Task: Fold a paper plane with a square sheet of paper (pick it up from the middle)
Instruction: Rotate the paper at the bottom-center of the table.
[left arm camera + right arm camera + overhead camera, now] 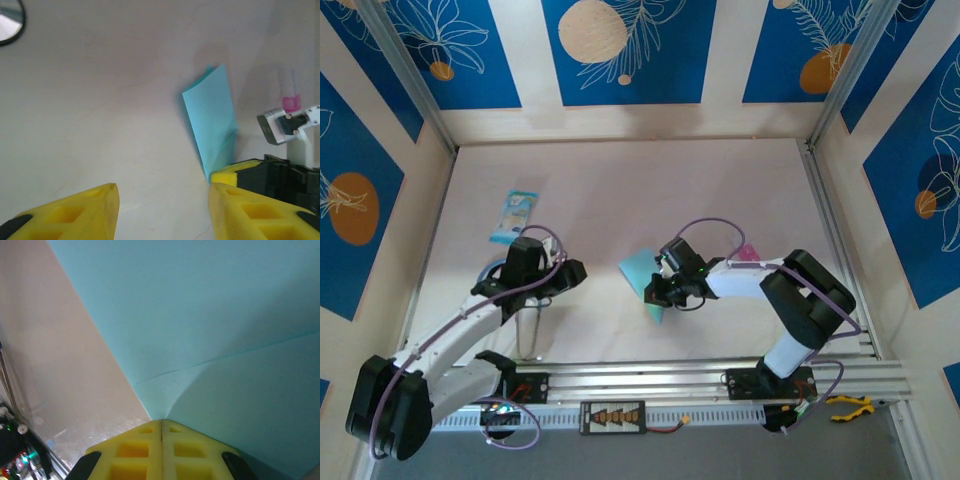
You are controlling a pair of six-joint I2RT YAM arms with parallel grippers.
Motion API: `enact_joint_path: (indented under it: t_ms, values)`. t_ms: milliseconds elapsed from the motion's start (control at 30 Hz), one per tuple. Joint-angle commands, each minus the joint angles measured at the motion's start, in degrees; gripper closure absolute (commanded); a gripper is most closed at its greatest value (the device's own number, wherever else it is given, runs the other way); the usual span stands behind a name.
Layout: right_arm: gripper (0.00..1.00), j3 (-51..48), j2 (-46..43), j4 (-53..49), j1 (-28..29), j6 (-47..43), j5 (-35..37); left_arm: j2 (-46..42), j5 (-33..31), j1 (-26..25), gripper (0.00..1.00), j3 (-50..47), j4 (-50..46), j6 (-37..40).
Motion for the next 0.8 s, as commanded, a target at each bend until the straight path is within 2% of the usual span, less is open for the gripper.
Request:
enact_joint_path:
  t_ms: [0, 200, 467, 600, 667, 767]
  values:
    - [0.96, -2.12, 0.26, -0.94, 1.37, 8.05, 3.23, 1.92, 5.22, 0.66, 0.54, 1.31, 5.61, -1.87]
    - [0.96, -7.01, -0.37, 6.16, 4.22, 22.68, 5.56, 7.44, 9.21, -0.07, 0.63, 1.13, 14.30, -5.74]
    - [0.97, -8.56, -2.21, 12.52, 12.56, 42.93, 15.19, 15.67, 9.84, -5.13, 0.68, 4.10, 18.39, -6.85]
    - [0.93, -7.40, -5.04, 12.98, 15.44, 44.75, 18.02, 19.00, 9.75, -6.62, 0.68, 5.48, 19.70, -6.84]
    - [0.91, -7.30, -7.55, 12.22, 15.30, 42.36, 18.95, 21.20, 10.46, -7.30, 0.68, 6.31, 20.28, -6.74]
    - [0.90, -7.10, -11.61, 5.60, 13.14, 37.59, 19.49, 24.44, 11.35, -8.36, 0.70, 7.58, 21.54, -6.75]
